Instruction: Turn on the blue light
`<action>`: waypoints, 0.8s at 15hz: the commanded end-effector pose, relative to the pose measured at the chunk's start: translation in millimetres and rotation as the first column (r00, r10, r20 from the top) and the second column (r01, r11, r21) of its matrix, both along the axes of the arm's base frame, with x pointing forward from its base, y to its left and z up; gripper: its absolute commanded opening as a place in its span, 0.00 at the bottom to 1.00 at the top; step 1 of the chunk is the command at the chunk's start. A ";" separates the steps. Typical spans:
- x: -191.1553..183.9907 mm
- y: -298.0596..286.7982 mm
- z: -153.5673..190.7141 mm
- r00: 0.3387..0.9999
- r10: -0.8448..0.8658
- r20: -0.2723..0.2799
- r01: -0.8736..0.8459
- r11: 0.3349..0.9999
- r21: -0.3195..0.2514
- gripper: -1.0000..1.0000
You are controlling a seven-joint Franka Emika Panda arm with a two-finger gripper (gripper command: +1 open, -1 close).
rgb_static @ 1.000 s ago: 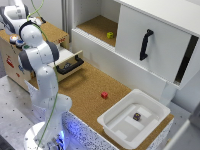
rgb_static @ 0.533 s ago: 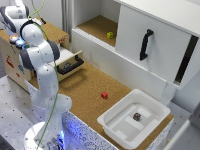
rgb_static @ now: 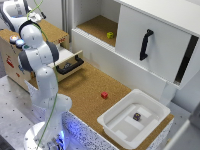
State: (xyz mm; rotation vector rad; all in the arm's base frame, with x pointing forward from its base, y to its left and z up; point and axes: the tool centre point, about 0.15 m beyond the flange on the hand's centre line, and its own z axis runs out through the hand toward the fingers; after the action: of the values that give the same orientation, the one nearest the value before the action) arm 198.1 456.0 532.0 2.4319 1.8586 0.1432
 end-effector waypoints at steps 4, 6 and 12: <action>26.8 -79.8 -26.8 0.978 -0.191 -0.085 0.194 0.981 0.028 1.00; 35.9 -101.9 -32.8 0.962 -0.260 -0.082 0.263 0.964 0.030 1.00; 60.0 -181.0 -47.8 0.859 -0.503 -0.093 0.511 0.856 0.083 1.00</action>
State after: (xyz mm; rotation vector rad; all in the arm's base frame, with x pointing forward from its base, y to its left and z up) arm 250.5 349.7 506.4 2.7071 1.3434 -0.0348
